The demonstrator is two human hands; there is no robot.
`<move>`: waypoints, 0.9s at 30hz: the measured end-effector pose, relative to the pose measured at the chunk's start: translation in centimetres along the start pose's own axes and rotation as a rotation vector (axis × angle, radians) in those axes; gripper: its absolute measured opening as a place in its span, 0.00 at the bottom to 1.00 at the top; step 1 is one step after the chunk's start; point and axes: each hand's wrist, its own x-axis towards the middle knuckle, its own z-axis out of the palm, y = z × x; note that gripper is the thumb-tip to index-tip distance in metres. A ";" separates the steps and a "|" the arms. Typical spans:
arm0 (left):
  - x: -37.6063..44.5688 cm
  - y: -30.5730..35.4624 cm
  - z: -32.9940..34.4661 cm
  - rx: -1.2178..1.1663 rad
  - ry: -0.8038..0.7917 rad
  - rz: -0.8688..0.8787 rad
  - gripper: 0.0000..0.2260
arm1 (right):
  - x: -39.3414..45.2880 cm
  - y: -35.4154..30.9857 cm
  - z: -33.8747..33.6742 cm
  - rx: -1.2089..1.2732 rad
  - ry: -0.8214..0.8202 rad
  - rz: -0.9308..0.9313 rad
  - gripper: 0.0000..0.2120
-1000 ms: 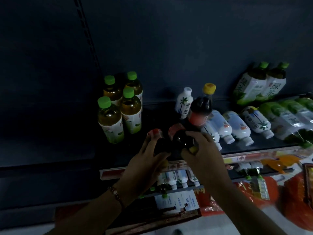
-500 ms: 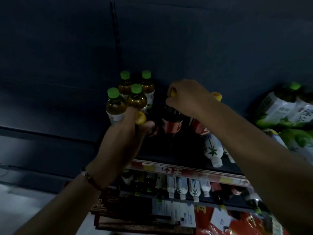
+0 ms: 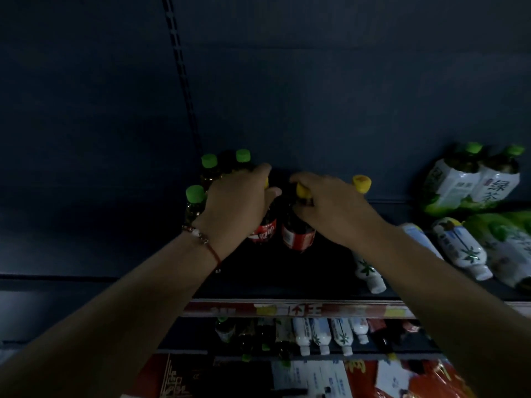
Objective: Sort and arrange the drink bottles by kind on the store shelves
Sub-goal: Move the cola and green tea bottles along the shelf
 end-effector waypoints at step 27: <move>-8.7 14.3 17.1 -0.043 -0.131 0.402 0.29 | -15.7 16.6 4.6 0.076 0.157 0.441 0.29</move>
